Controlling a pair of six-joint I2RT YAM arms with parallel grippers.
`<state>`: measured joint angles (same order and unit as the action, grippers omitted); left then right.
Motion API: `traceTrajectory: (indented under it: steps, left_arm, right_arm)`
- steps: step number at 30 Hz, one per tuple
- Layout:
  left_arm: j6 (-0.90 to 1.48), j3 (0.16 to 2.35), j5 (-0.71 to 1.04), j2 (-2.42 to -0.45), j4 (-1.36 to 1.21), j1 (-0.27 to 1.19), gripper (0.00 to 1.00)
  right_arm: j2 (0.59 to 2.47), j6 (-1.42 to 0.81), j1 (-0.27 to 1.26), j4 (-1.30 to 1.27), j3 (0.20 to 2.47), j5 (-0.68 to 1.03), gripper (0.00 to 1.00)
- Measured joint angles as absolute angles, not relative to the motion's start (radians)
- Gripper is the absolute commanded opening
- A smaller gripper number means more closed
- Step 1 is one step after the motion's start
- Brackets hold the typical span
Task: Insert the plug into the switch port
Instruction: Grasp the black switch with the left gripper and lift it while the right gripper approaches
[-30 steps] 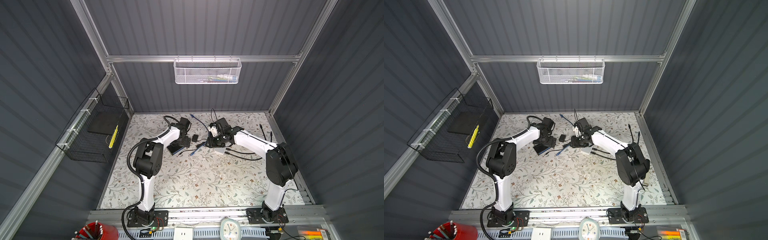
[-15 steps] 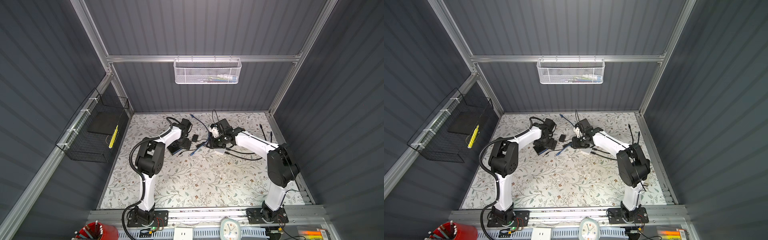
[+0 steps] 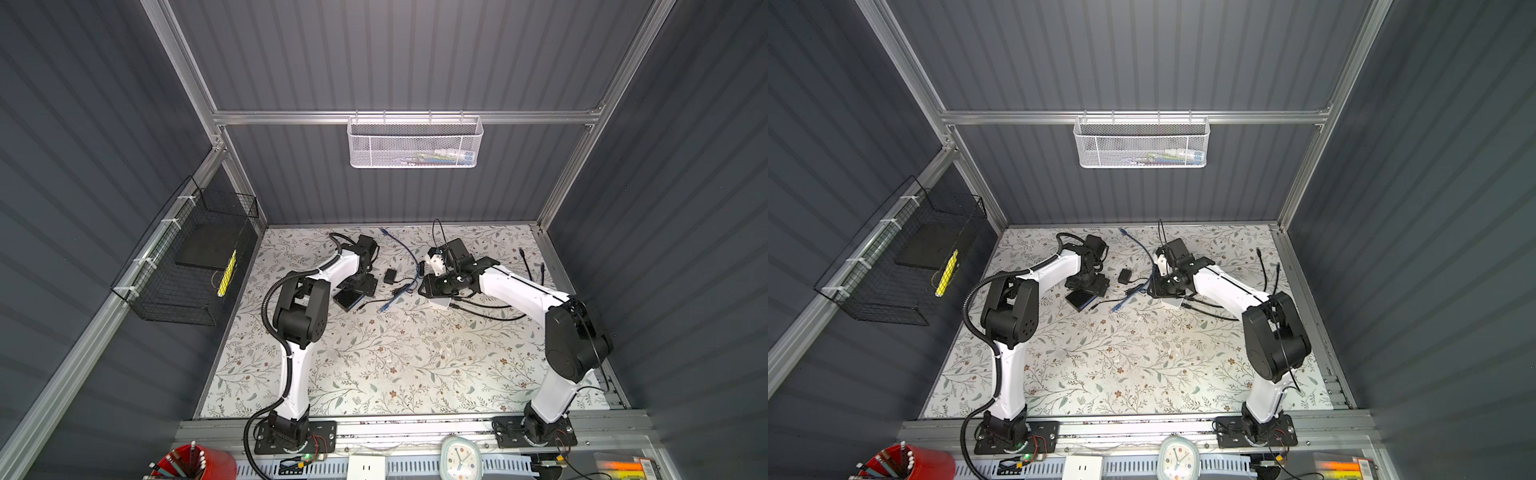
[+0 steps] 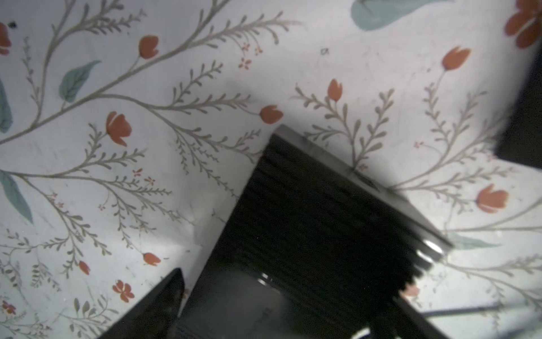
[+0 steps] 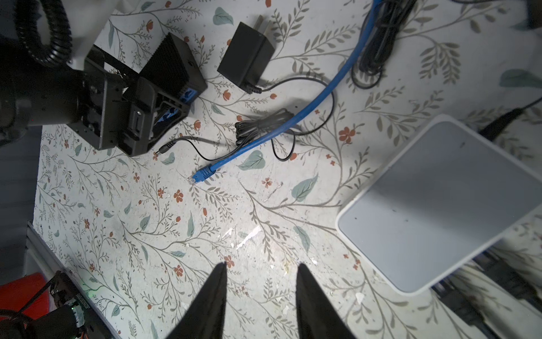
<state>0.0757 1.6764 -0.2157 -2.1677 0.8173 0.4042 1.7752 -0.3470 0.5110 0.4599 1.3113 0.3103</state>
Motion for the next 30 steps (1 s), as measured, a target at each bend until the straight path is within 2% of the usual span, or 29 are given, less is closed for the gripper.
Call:
traceTrajectory:
  steps: [3, 9, 12, 17, 23, 30]
  left_arm:
    - [0.076, 1.676, -0.197, -2.168, 0.813, 0.404, 0.54]
    - [0.078, 1.632, -0.181, -2.139, 0.776, 0.404, 0.32]
    - [0.073, 1.599, -0.177, -2.111, 0.768, 0.404, 0.26]
    - [0.043, 1.514, -0.115, -1.983, 0.746, 0.404, 0.25]
    - [-0.013, 1.437, 0.035, -1.691, 0.640, 0.419, 0.27]
    - [-0.063, 1.375, 0.057, -1.616, 0.614, 0.582, 0.25]
  right_arm:
    - [1.775, -0.347, 0.510, 0.456, 1.306, 0.310, 0.40]
    - [1.762, -0.347, 0.508, 0.457, 1.295, 0.310, 0.41]
    - [1.740, -0.347, 0.507, 0.456, 1.295, 0.311, 0.42]
    - [1.687, -0.368, 0.496, 0.434, 1.290, 0.375, 0.44]
    - [1.591, -0.435, 0.458, 0.410, 1.277, 0.468, 0.48]
    - [1.531, -0.544, 0.422, 0.347, 1.269, 0.585, 0.52]
